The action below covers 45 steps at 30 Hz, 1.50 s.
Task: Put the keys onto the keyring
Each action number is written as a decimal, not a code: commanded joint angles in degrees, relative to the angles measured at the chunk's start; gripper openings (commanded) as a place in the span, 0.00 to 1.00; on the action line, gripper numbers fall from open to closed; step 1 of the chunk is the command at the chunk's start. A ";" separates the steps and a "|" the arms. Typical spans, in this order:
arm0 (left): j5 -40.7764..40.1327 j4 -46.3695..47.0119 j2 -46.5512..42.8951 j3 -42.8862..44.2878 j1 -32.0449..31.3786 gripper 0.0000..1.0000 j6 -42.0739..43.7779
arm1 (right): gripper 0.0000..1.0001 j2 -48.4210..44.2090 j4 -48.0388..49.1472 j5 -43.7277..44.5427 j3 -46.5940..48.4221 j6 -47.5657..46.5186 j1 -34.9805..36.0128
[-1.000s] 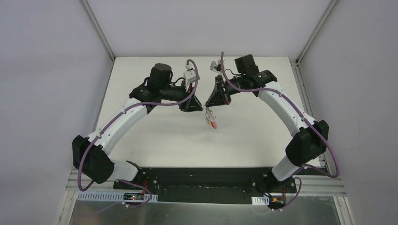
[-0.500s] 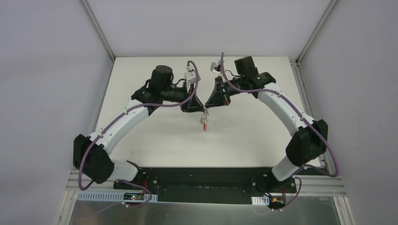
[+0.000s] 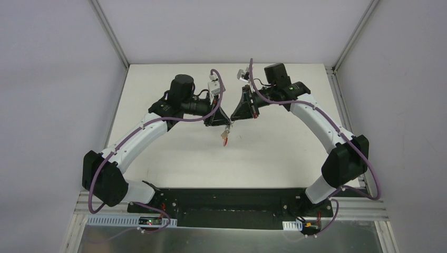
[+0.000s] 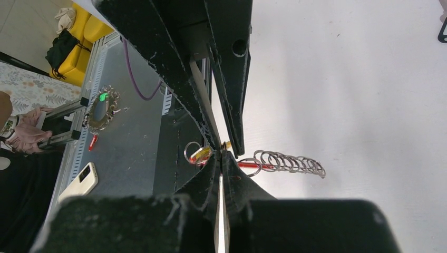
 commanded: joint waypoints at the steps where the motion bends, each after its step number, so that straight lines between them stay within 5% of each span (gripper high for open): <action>1: 2.16 2.76 -1.25 0.47 -0.39 0.15 -0.60 | 0.00 -3.03 2.78 -3.34 -0.28 1.00 -0.42; 12: 2.17 3.63 -0.87 0.26 -0.39 0.00 -1.44 | 0.00 -2.39 3.66 -3.13 -0.19 1.85 -0.52; 19: 1.01 -1.90 -1.30 2.16 -0.39 0.00 -0.63 | 0.00 -2.97 4.74 0.29 -2.01 1.49 -0.84; 32: -5.94 -22.24 1.11 13.16 -0.44 0.00 5.89 | 0.27 -3.94 5.11 3.55 -4.00 1.08 -0.80; 45: -1.69 -20.66 3.92 13.74 -0.57 0.00 0.45 | 0.41 -4.67 6.54 -1.32 -4.12 3.11 -0.68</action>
